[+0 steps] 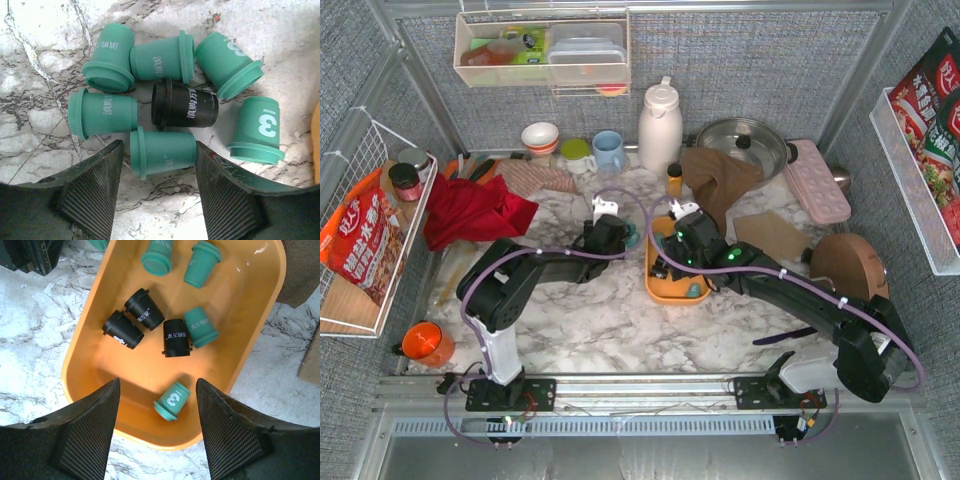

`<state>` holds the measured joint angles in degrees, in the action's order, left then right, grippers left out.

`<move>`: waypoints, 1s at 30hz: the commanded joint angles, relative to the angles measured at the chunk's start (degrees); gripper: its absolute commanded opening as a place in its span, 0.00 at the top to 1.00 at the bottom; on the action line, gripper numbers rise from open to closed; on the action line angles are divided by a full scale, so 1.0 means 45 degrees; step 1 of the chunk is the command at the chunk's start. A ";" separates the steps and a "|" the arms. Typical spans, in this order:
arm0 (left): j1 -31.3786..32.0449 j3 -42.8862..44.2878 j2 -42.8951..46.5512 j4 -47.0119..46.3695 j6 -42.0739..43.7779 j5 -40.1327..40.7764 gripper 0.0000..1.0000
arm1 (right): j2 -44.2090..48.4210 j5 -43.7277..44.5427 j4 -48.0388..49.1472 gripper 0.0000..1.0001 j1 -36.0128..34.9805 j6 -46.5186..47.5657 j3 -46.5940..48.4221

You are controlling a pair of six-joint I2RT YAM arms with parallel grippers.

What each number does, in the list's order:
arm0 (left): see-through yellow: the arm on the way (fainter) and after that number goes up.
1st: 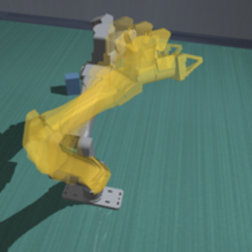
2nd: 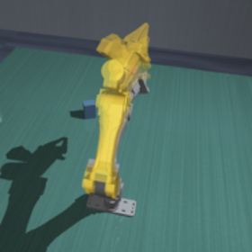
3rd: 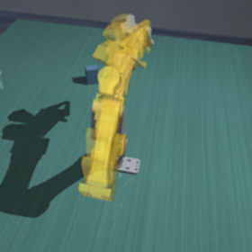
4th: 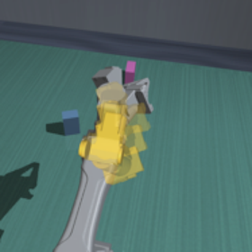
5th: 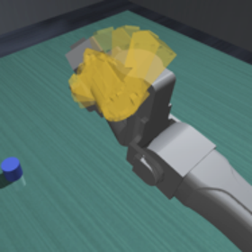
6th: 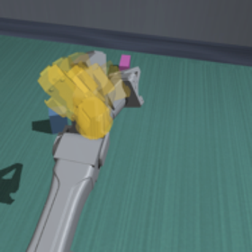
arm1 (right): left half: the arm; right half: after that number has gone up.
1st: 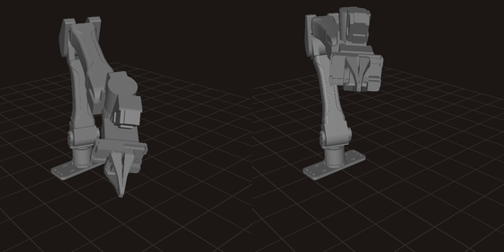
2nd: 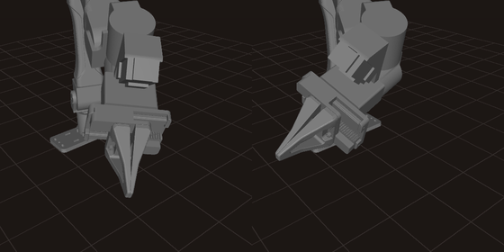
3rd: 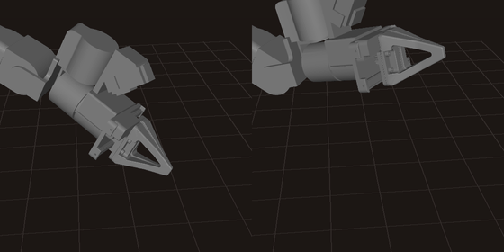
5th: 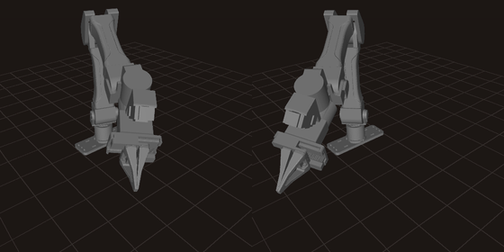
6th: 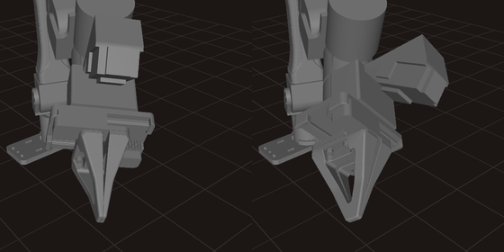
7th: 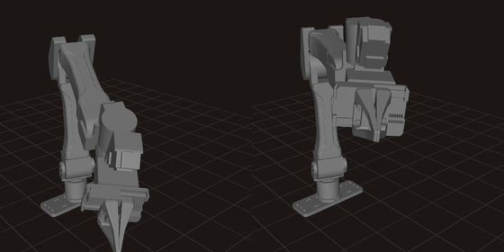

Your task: Mix the coffee capsules in the storage basket

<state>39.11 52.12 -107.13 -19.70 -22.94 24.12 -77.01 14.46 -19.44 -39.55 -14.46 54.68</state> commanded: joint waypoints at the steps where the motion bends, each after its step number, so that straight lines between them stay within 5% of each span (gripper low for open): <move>1: -0.0020 -0.0001 -0.0207 -0.0447 0.0116 0.0456 0.34 | 0.0205 -0.0202 0.0413 0.34 -0.0039 0.0066 -0.0096; 20: -0.0020 -0.1507 0.1031 -0.2776 0.1213 -0.0446 0.46 | 0.0571 -0.0340 0.0214 0.34 -0.0081 0.0329 -0.0108; 30: 0.0299 -0.5483 0.3795 -0.9453 0.3279 -0.3687 0.45 | 0.0708 -0.1892 0.0199 0.34 -0.0110 0.0282 0.0902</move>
<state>40.03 32.45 -92.73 -43.99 -13.50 16.32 -74.26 9.80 -19.09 -39.83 -12.99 56.21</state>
